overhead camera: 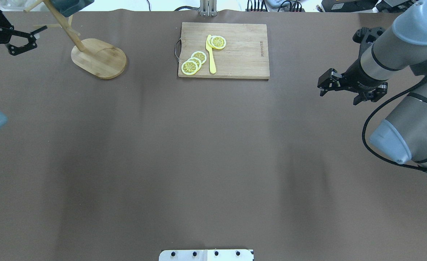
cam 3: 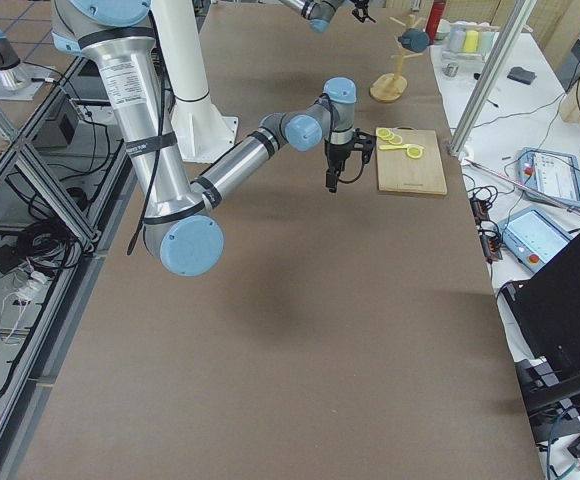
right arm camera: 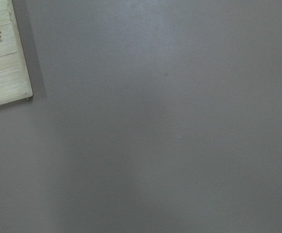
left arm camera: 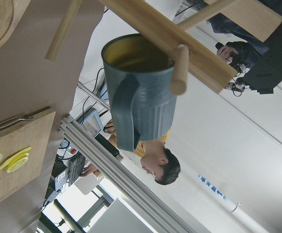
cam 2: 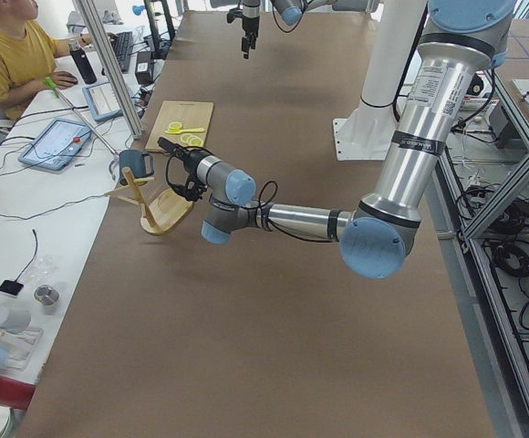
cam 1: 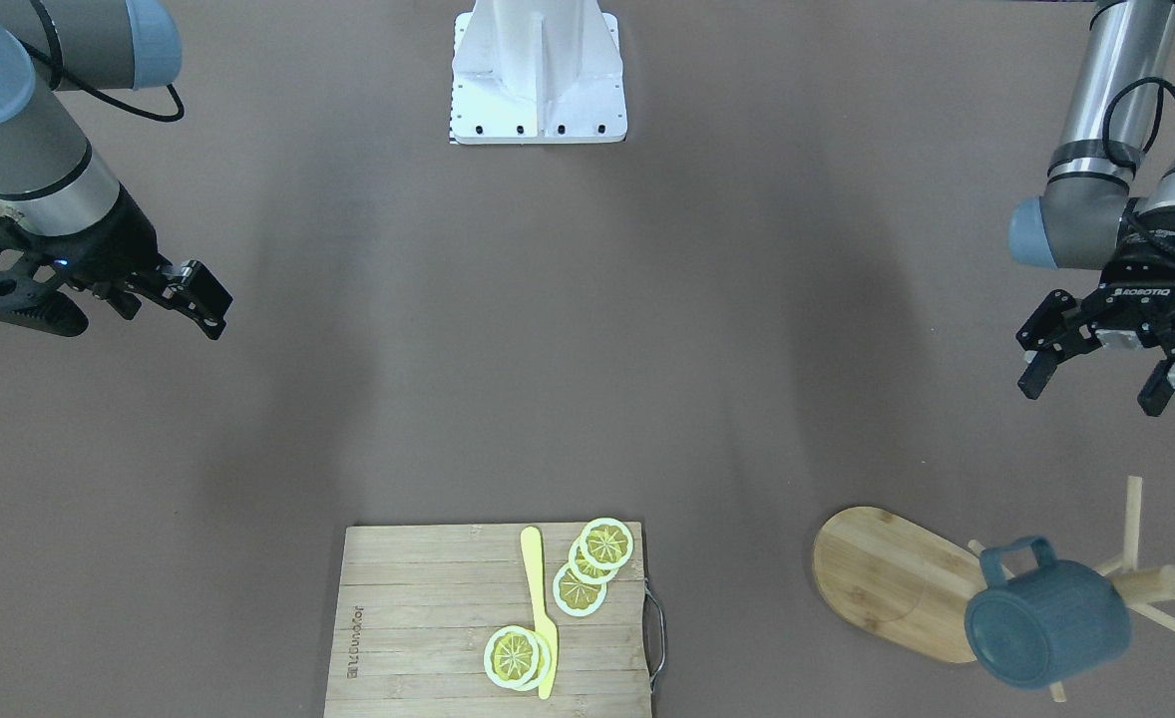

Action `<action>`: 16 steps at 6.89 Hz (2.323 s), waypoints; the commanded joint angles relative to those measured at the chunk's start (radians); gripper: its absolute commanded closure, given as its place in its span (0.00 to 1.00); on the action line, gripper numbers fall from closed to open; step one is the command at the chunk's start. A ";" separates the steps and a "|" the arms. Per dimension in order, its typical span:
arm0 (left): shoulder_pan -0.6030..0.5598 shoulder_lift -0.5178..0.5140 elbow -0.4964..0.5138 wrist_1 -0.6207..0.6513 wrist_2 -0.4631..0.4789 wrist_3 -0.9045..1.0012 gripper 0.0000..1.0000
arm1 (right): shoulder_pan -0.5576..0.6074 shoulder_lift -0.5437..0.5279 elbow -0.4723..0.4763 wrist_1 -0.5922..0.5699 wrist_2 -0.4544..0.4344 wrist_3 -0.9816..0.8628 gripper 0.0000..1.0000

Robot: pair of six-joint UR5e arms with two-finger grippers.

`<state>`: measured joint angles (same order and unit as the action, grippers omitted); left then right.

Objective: Hang cup on storage rack

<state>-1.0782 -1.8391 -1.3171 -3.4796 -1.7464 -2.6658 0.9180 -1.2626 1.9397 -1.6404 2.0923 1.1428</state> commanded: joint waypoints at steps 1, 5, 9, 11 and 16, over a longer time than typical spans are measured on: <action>-0.003 0.094 -0.019 0.002 -0.123 0.535 0.02 | 0.009 0.005 0.001 0.002 0.003 -0.015 0.00; -0.018 0.167 -0.007 0.091 -0.110 1.172 0.02 | 0.010 0.005 -0.002 0.002 0.003 -0.032 0.00; -0.066 0.205 0.005 0.312 0.075 1.839 0.02 | 0.056 -0.003 -0.007 0.002 -0.017 -0.106 0.00; -0.094 0.207 -0.022 0.513 0.024 2.053 0.02 | 0.151 -0.038 -0.015 -0.004 -0.006 -0.266 0.00; -0.299 0.192 -0.175 1.106 -0.543 2.118 0.02 | 0.471 -0.119 -0.249 -0.001 0.138 -0.835 0.00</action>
<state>-1.3513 -1.6480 -1.4326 -2.5515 -2.1732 -0.5868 1.3251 -1.3769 1.7654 -1.6431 2.2037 0.4347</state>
